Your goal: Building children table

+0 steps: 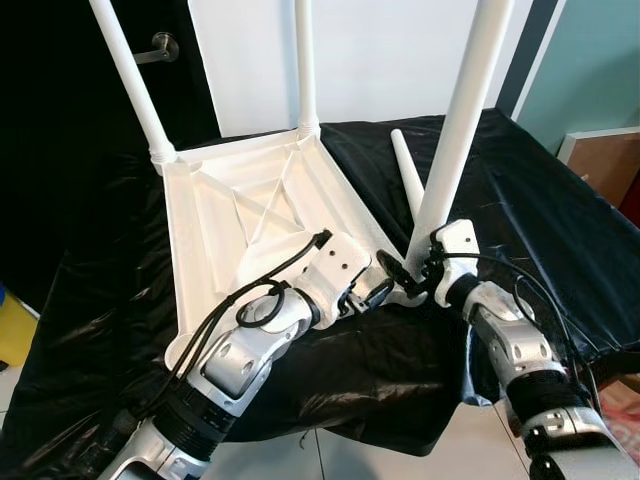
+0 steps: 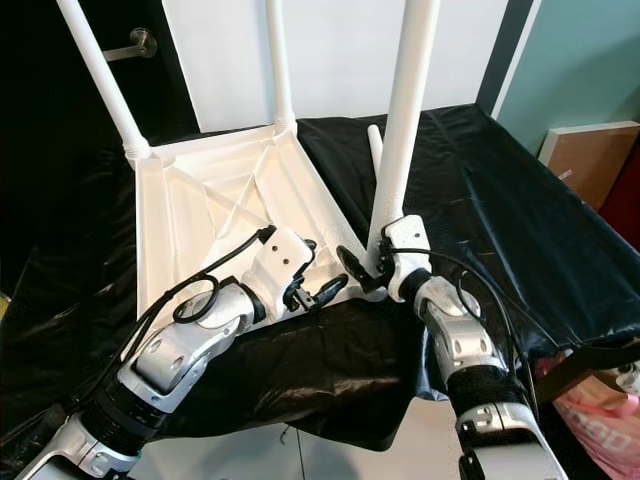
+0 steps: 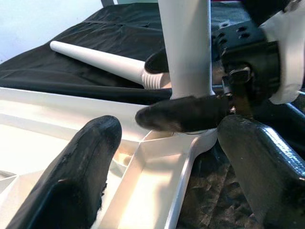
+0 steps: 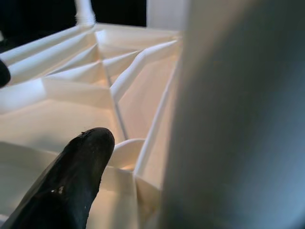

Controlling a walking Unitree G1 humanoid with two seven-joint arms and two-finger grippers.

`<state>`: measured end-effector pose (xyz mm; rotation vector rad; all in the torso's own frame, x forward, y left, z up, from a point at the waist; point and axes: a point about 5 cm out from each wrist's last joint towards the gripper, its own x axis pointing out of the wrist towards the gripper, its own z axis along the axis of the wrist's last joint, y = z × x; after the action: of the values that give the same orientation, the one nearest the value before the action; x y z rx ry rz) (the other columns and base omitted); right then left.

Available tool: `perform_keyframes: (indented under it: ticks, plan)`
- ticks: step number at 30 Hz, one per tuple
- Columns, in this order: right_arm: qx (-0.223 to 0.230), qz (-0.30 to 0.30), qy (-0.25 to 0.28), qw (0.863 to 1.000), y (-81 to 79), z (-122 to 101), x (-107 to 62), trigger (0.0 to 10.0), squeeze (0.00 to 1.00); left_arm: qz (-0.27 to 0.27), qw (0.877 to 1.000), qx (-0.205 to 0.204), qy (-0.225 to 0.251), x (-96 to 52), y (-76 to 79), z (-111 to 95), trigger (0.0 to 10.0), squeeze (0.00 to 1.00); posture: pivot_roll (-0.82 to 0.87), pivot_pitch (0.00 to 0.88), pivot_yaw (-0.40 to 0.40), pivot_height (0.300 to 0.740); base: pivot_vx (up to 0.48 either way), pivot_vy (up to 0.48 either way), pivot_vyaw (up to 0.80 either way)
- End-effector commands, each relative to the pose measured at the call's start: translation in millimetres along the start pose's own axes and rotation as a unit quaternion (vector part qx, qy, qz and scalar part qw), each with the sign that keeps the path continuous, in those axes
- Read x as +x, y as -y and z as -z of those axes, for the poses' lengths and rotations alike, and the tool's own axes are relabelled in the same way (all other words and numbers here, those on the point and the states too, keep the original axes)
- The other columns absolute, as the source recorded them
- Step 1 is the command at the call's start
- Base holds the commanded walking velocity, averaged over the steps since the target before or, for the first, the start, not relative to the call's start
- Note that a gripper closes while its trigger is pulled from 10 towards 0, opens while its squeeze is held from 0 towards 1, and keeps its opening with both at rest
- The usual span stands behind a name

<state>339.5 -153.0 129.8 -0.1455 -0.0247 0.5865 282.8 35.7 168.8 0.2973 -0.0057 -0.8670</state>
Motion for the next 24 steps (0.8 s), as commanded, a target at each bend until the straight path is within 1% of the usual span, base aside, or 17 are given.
perform_keyframes:
  ticks: [1,2,3,8,13,18,19,20,22,23,24]
  plan:
    - [-0.008,-0.015,-0.013,1.000,-0.4,4,1.5,3.3,0.00,0.051,0.999,0.012,0.002,0.6,2.4,-3,10.0,0.00,-0.09,0.000,0.002,0.740,0.000,0.000,0.00]
    - [-0.008,-0.015,-0.013,1.000,-0.4,4,1.5,3.3,0.00,0.051,0.999,0.012,0.002,0.6,2.4,-3,10.0,0.00,-0.09,0.000,0.002,0.740,0.000,0.000,0.00]
    - [-0.008,-0.016,-0.015,1.000,-0.5,5,1.6,0.0,0.00,0.049,0.999,0.012,0.002,0.2,2.0,-3,10.0,0.00,-0.09,0.000,0.002,0.740,0.000,0.000,0.00]
    - [-0.001,-0.020,-0.019,1.000,0.2,9,-1.0,0.0,0.00,0.047,0.999,0.012,0.001,-1.3,1.4,-2,10.0,0.00,-0.09,0.000,0.003,0.740,0.000,0.000,0.00]
    - [0.002,-0.001,-0.034,0.999,2.9,16,-4.6,0.0,0.00,0.048,0.999,0.013,0.000,-1.7,1.0,-2,10.0,0.00,-0.10,0.000,0.010,0.740,0.000,0.000,0.00]
    - [0.002,0.004,-0.036,0.999,3.5,18,-4.8,0.0,0.00,0.049,0.999,0.014,0.001,-1.5,0.9,-2,10.0,0.00,-0.10,0.000,0.010,0.740,0.000,0.000,0.00]
    - [0.006,0.015,-0.039,0.999,3.9,20,-5.4,8.2,0.00,0.050,0.999,0.015,0.001,-1.2,0.8,-3,10.0,0.00,-0.10,0.000,0.013,0.740,0.000,0.000,0.00]
    - [0.009,0.037,-0.044,0.998,1.6,23,-5.7,10.0,0.00,0.051,0.999,0.016,0.002,-0.9,0.6,-4,10.0,0.00,-0.10,0.000,0.013,0.740,0.000,0.000,0.00]
    - [0.009,0.037,-0.044,0.998,1.6,23,-5.7,10.0,0.00,0.051,0.999,0.016,0.002,-0.9,0.6,-4,10.0,0.00,-0.10,0.000,0.013,0.740,0.000,0.000,0.00]
    - [0.017,0.057,-0.047,0.997,-3.4,25,-5.5,10.0,0.00,0.052,0.999,0.016,0.002,-1.0,1.1,-3,10.0,0.00,-0.11,0.000,0.010,0.740,0.000,0.000,0.00]
    - [0.019,0.064,-0.048,0.997,-5.2,26,-5.5,10.0,0.00,0.052,0.999,0.016,0.002,-1.0,1.5,-3,10.0,0.00,-0.11,0.000,0.010,0.740,0.000,0.000,0.00]
